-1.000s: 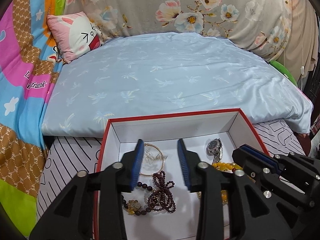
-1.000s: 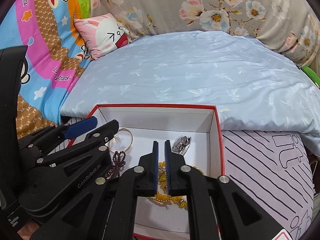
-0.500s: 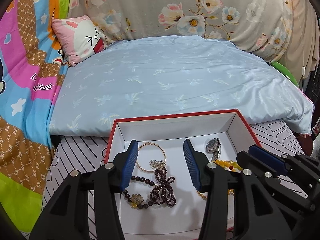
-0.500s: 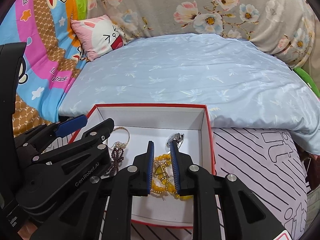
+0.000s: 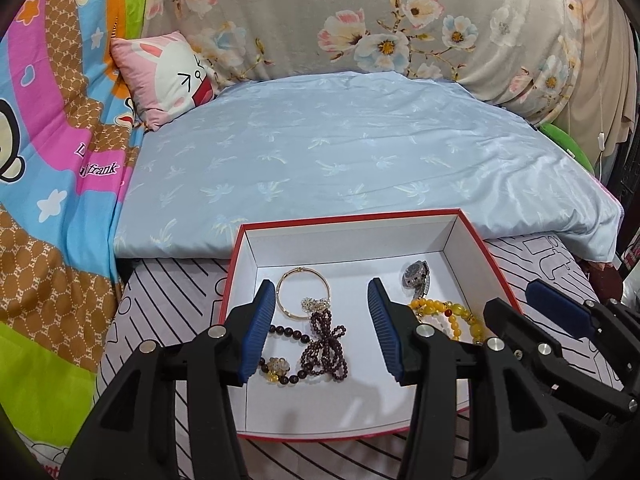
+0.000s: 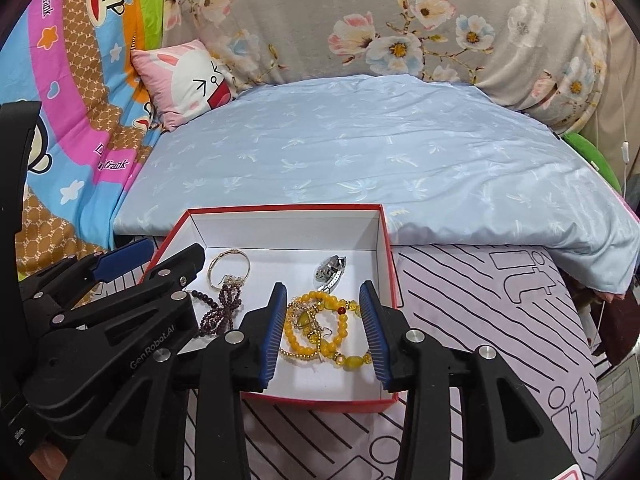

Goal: Organize jewelry

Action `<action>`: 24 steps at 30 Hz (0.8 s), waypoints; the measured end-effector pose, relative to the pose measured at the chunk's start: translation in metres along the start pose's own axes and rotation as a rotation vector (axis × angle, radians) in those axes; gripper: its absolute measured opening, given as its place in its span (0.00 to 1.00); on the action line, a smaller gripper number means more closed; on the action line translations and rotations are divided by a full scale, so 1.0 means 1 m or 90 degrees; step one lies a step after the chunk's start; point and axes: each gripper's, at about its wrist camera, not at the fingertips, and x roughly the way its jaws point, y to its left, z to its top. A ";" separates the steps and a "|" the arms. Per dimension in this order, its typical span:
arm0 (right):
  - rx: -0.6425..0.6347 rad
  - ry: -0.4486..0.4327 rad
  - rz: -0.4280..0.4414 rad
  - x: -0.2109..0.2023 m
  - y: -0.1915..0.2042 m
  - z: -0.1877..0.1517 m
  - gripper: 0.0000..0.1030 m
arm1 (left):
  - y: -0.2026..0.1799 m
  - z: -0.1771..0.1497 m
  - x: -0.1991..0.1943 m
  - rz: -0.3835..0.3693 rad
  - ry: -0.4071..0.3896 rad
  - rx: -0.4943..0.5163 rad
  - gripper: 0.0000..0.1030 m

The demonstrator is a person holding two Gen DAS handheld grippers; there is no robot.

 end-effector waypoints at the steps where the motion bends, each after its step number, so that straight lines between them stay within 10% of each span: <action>1: -0.002 -0.002 -0.005 -0.003 0.001 -0.001 0.39 | 0.000 -0.001 -0.002 0.001 -0.001 0.001 0.45; 24: 0.002 -0.007 -0.042 -0.025 0.004 -0.026 0.47 | 0.002 -0.026 -0.024 0.021 0.006 -0.014 0.58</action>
